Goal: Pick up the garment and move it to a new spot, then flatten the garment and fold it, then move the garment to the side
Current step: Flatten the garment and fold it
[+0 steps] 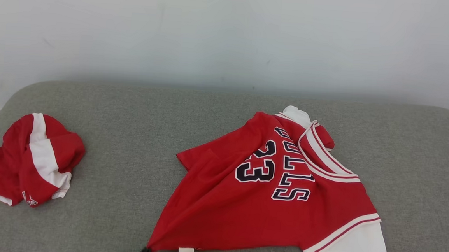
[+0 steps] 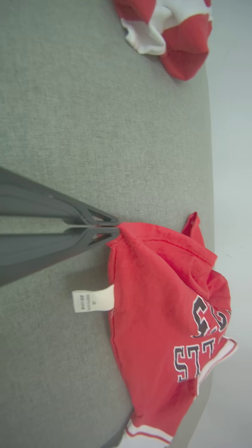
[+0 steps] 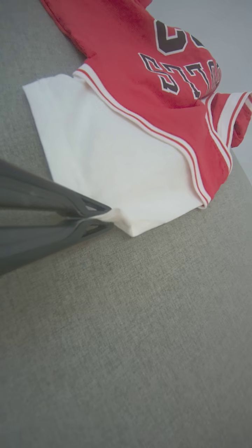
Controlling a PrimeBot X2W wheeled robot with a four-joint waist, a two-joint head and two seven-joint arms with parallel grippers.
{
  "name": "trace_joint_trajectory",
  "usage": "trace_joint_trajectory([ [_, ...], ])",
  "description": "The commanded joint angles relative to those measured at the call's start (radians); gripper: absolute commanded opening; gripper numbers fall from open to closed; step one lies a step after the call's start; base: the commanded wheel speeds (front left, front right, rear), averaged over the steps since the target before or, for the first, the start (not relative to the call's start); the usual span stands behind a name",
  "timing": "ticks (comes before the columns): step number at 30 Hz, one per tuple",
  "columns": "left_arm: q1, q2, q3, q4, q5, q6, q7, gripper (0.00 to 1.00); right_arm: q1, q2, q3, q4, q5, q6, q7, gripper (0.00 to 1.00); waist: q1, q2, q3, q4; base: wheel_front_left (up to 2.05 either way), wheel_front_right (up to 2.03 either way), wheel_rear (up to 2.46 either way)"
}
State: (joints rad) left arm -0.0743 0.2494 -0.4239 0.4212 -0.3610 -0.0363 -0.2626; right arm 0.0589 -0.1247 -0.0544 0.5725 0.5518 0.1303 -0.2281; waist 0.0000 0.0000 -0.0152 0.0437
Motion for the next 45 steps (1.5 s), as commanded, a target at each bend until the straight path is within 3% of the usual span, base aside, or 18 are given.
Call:
trace_joint_trajectory([
  [1, 0.031, -0.021, -0.004, 0.028, -0.006, -0.011, -0.003, 0.00, 0.010, -0.022, 0.007, 0.015, -0.025, 0.001, 0.004, 0.00, 0.0000, 0.0000, 0.000, -0.004, 0.00, 0.00, 0.00],
  [2, 0.041, -0.029, -0.005, 0.047, -0.010, -0.016, -0.003, 0.00, 0.014, -0.029, 0.008, 0.025, -0.040, 0.001, 0.004, 0.32, 0.0000, 0.0000, 0.000, -0.005, 0.00, 0.00, 0.00],
  [3, 0.049, -0.042, -0.002, 0.067, -0.018, -0.024, -0.003, 0.00, 0.013, -0.034, 0.009, 0.030, -0.053, 0.001, -0.002, 0.56, 0.0000, 0.0000, 0.000, -0.005, 0.00, 0.00, 0.00],
  [4, 0.054, -0.056, 0.000, 0.081, -0.027, -0.028, -0.003, 0.42, 0.012, -0.035, 0.008, 0.035, -0.064, 0.001, -0.007, 1.00, 0.0000, 0.0000, -0.001, -0.005, 0.00, 0.00, 0.00],
  [5, 0.055, -0.066, 0.003, 0.091, -0.028, -0.033, -0.003, 1.00, 0.012, -0.036, 0.007, 0.040, -0.076, 0.001, -0.011, 1.00, 0.0000, 0.0000, -0.001, -0.004, 0.00, 0.00, 0.00],
  [18, 0.040, -0.133, 0.086, 0.107, -0.012, -0.066, -0.003, 1.00, -0.019, -0.050, -0.014, 0.020, -0.158, 0.001, -0.035, 1.00, 0.0000, 0.0000, 0.004, -0.004, 0.00, 0.00, 0.00],
  [29, -0.067, -0.162, 0.094, 0.293, 0.031, -0.079, -0.003, 1.00, -0.095, -0.037, 0.011, 0.193, -0.240, 0.001, 0.000, 1.00, 0.0000, 0.0000, 0.020, -0.025, 0.00, 0.00, 0.00],
  [30, -0.079, -0.163, 0.091, 0.309, 0.035, -0.082, -0.003, 1.00, -0.105, -0.033, 0.014, 0.207, -0.241, 0.001, -0.001, 0.75, 0.0000, 0.0000, 0.021, -0.026, 0.00, 0.00, 0.00],
  [31, -0.090, -0.165, 0.092, 0.323, 0.036, -0.084, -0.003, 0.62, -0.115, -0.028, 0.018, 0.219, -0.241, 0.001, -0.003, 0.01, 0.0000, 0.0000, 0.021, -0.026, 0.00, 0.00, 0.00],
  [32, -0.097, -0.167, 0.091, 0.330, 0.039, -0.086, -0.003, 0.25, -0.120, -0.025, 0.023, 0.223, -0.239, 0.001, -0.006, 0.00, 0.0000, 0.0000, 0.022, -0.026, 0.00, 0.00, 0.00],
  [33, -0.101, -0.167, 0.091, 0.326, 0.046, -0.085, -0.003, 0.00, -0.128, -0.021, 0.027, 0.229, -0.234, 0.001, -0.009, 0.00, 0.0000, 0.0000, 0.022, -0.025, 0.00, 0.00, 0.00],
  [41, -0.068, -0.163, 0.117, 0.288, 0.065, -0.092, -0.003, 0.00, -0.123, -0.029, 0.029, 0.243, -0.200, 0.001, -0.027, 0.00, 0.0000, 0.0000, 0.014, -0.014, 0.00, 0.00, 0.00],
  [45, -0.025, -0.161, 0.121, 0.226, 0.044, -0.092, -0.003, 0.00, -0.096, -0.001, 0.047, 0.160, -0.060, 0.001, -0.023, 0.00, 0.0000, 0.0000, 0.014, -0.012, 0.00, 0.00, 0.00],
])
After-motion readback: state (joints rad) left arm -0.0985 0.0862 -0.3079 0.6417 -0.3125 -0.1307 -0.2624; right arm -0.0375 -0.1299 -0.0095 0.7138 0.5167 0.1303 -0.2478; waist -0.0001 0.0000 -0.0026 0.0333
